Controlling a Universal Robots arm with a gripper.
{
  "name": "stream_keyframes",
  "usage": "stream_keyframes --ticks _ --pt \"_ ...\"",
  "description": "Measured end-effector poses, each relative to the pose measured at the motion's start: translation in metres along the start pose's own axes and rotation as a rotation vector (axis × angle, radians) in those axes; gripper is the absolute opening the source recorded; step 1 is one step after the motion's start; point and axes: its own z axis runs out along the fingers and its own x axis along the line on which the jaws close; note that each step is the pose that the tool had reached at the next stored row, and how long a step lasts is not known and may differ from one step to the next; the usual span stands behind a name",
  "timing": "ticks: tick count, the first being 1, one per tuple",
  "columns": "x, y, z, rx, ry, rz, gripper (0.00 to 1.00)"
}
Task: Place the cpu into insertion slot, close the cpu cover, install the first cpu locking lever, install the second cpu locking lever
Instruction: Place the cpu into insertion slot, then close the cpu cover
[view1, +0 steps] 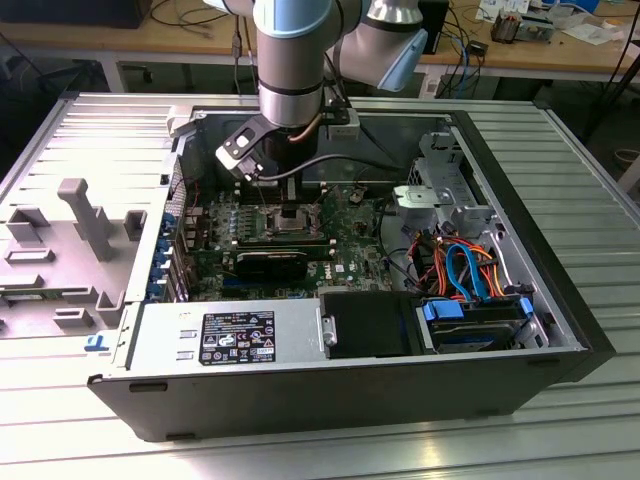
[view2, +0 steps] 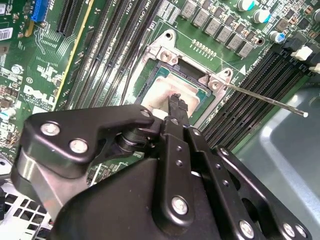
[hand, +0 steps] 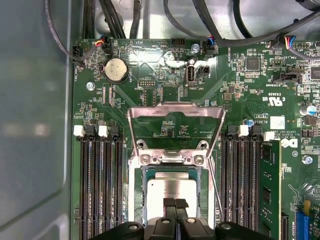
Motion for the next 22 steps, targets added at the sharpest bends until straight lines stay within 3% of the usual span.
stream_keyframes --ticks 5,12,22 --pt "-0.0002 0.0013 -0.0019 0.003 0.0001 0.0 0.11" --pt "-0.0003 0.0013 -0.0152 0.0029 0.0003 0.0 0.11" --pt "-0.0003 0.0014 -0.0169 0.0029 0.0003 0.0 0.11"
